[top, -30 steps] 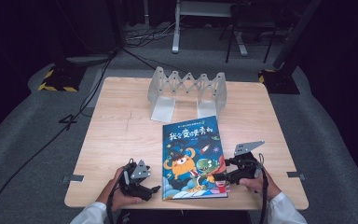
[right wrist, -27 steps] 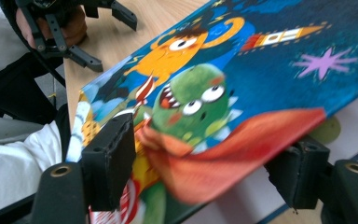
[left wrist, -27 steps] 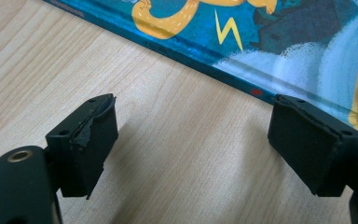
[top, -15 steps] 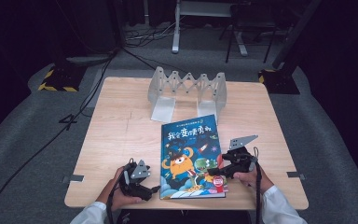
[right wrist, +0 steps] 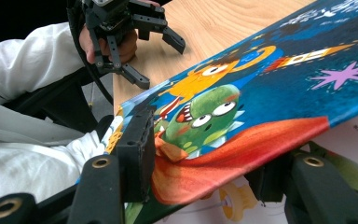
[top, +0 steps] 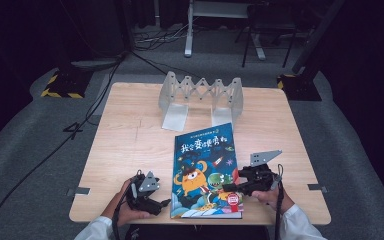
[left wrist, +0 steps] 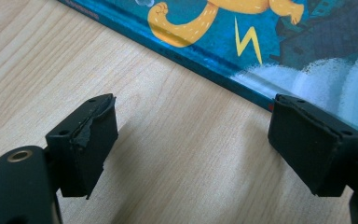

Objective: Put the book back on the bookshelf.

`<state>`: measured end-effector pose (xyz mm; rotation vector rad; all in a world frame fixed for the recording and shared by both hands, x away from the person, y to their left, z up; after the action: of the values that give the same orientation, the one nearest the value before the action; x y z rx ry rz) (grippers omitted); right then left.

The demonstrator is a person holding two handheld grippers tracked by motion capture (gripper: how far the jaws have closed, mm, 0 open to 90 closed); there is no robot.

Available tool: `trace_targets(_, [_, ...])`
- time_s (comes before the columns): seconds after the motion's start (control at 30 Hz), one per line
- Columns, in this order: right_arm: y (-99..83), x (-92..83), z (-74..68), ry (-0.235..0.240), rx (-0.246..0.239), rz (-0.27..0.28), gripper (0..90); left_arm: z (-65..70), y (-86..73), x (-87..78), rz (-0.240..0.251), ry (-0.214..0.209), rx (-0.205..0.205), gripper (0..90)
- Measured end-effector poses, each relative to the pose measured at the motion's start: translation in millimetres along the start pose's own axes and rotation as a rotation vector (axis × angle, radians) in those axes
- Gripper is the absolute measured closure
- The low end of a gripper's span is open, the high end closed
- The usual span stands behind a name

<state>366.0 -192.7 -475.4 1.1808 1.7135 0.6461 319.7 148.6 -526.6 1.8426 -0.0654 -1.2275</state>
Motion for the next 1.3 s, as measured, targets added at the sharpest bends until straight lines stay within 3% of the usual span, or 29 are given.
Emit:
trace_targets(0.1, [1.7, -0.2, -3.4, -0.013, -0.025, -0.003, 49.3, -0.4, 1.3, 0.0, -0.012, 0.003, -0.006, 15.8])
trace_targets(0.17, [2.3, -0.1, -5.7, -0.022, -0.037, 0.0, 49.3, 0.0, 3.0, 0.4, -0.019, 0.007, -0.034, 16.4])
trace_targets(0.27, [2.7, 0.0, -10.0, -0.044, -0.068, 0.007, 49.3, 0.9, 6.2, 0.2, -0.031, -0.016, -0.058, 16.7])
trace_targets(0.6, [6.6, -0.6, -21.6, -0.124, -0.172, 0.04, 50.8, -3.9, 14.5, -5.9, -0.001, -0.04, -0.101, 16.6])
trace_targets(0.87, [5.2, -4.0, -24.1, -0.15, -0.201, 0.055, 51.0, -8.7, 24.0, 0.3, 0.011, -0.042, -0.107, 16.4])
trace_targets(1.07, [3.9, -9.1, -27.4, -0.176, -0.237, 0.059, 51.0, -5.1, 41.1, 14.4, 0.021, -0.055, -0.108, 16.4])
trace_targets(1.3, [1.9, -12.1, -31.9, -0.195, -0.279, 0.069, 51.0, -3.0, 55.1, 21.4, 0.062, -0.113, -0.115, 15.6])
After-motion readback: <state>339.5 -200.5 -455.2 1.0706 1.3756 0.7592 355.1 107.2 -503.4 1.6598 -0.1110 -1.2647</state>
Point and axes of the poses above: each handheld gripper's, and its own axes: x roughly forward along the jaws, y roughly out of its top, z roughly to its right, the point moved 3 cm from there along x, roughly forward along the jaws, and after that the axes turned 10 degrees about y, right-handed, at the moved point
